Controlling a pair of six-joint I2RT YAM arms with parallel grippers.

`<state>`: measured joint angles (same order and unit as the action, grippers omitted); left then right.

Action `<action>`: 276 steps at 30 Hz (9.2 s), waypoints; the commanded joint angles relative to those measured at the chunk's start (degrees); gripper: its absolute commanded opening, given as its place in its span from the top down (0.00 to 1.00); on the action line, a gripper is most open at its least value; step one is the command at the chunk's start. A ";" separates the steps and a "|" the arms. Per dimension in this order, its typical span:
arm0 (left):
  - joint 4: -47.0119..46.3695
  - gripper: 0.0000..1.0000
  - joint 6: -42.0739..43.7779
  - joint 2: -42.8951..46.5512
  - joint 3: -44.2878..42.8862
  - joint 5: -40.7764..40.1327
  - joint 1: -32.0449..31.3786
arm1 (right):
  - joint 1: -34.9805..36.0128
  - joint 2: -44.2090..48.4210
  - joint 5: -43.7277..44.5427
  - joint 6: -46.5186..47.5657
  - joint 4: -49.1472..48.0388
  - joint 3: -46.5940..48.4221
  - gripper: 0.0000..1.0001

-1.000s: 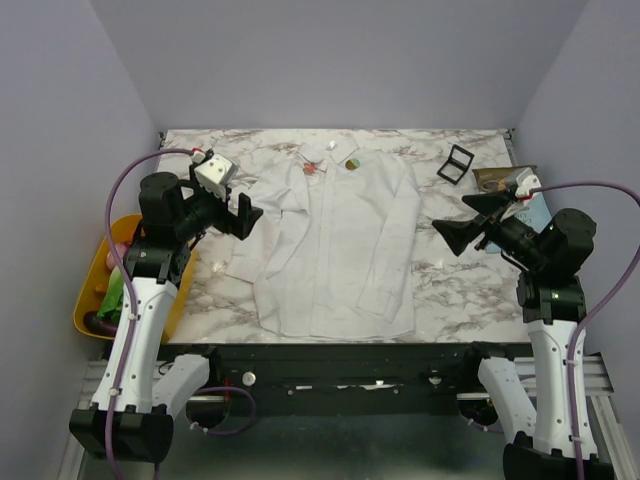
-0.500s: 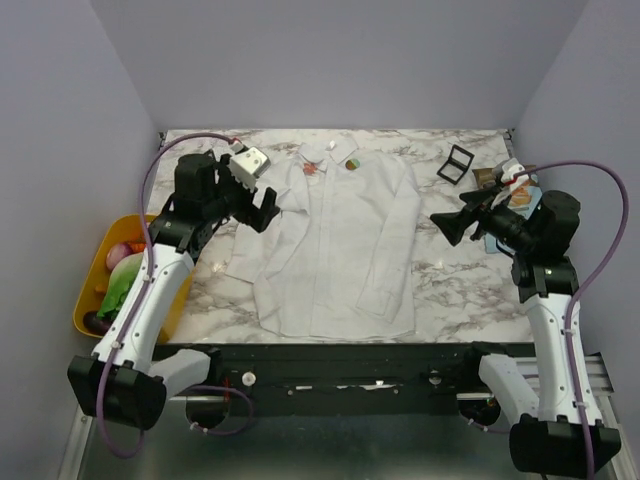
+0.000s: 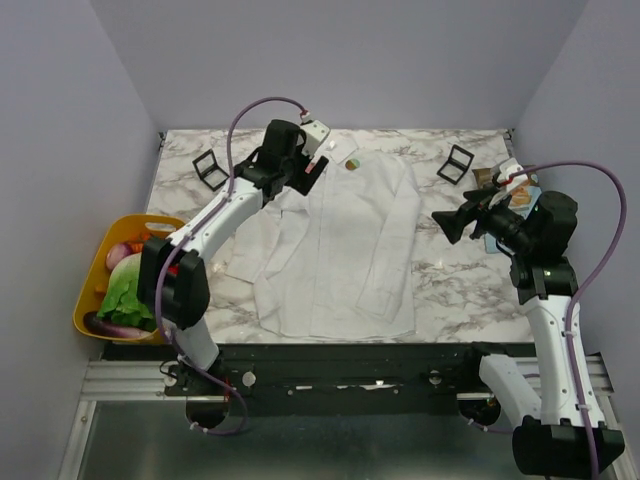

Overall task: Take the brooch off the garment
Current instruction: Pick up the clothes at the center of the board.

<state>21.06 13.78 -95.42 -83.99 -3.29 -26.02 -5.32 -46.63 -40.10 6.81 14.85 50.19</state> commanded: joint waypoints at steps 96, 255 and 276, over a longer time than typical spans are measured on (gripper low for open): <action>-11.66 0.33 35.61 -47.94 -30.81 -25.72 -4.04 | 0.22 -2.50 4.15 4.88 -0.17 -1.42 0.00; 5.57 1.00 -6.22 8.14 -0.04 36.95 -3.07 | 25.27 -38.97 -5.70 4.79 3.34 24.42 0.35; 5.22 1.00 -4.99 10.25 1.10 41.88 -3.07 | 25.62 -45.13 -1.91 2.86 1.85 27.59 0.39</action>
<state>28.32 8.75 -87.39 -83.11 36.53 -29.21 19.92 -90.83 -42.72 10.15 17.65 77.30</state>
